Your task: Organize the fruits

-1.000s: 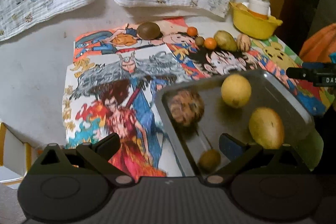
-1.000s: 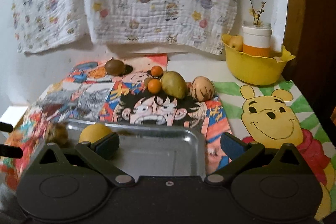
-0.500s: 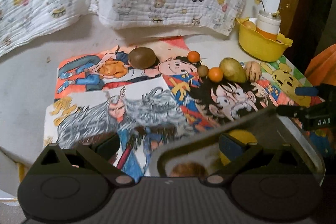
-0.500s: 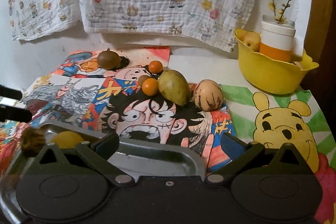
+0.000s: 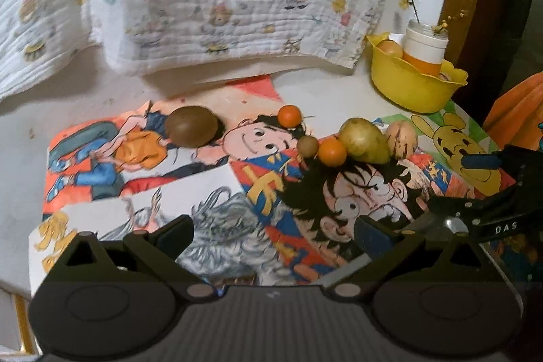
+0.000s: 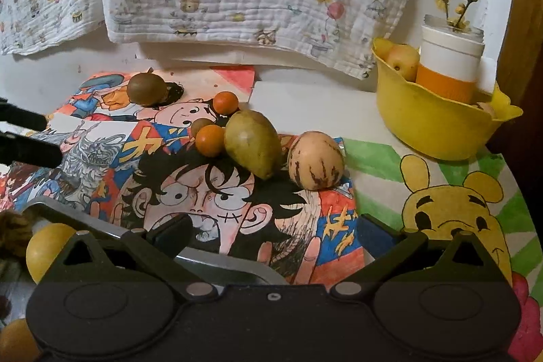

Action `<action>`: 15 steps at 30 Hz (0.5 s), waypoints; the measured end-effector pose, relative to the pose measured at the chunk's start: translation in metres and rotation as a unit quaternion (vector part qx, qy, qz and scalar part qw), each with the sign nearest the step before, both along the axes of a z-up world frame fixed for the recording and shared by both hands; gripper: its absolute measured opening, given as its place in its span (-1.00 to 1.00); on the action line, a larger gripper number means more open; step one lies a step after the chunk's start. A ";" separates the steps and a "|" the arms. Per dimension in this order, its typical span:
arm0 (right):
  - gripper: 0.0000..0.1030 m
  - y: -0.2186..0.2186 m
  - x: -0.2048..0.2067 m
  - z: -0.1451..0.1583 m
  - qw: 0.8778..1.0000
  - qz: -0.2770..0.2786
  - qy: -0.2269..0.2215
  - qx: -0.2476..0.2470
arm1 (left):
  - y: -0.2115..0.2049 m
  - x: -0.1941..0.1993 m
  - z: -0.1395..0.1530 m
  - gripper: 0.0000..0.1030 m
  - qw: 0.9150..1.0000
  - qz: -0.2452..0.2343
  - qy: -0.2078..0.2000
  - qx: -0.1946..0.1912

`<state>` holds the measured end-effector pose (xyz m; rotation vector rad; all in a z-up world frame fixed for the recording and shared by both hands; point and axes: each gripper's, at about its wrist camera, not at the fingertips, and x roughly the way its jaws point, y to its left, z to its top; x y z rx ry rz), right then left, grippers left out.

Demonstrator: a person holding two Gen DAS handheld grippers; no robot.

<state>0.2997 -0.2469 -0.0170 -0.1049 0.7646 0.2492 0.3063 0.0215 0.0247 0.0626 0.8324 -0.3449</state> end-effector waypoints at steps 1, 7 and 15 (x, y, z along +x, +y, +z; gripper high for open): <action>0.99 0.000 0.001 0.000 1.000 0.004 -0.002 -0.001 | -0.002 0.002 0.000 0.99 1.000 -0.004 -0.002 0.001; 0.99 0.002 0.007 -0.001 1.000 0.018 -0.008 -0.018 | -0.019 0.020 -0.003 0.99 0.999 -0.043 -0.014 0.016; 0.99 0.006 0.002 0.003 0.998 0.037 -0.035 -0.038 | -0.040 0.032 -0.005 0.99 0.994 -0.097 -0.014 0.046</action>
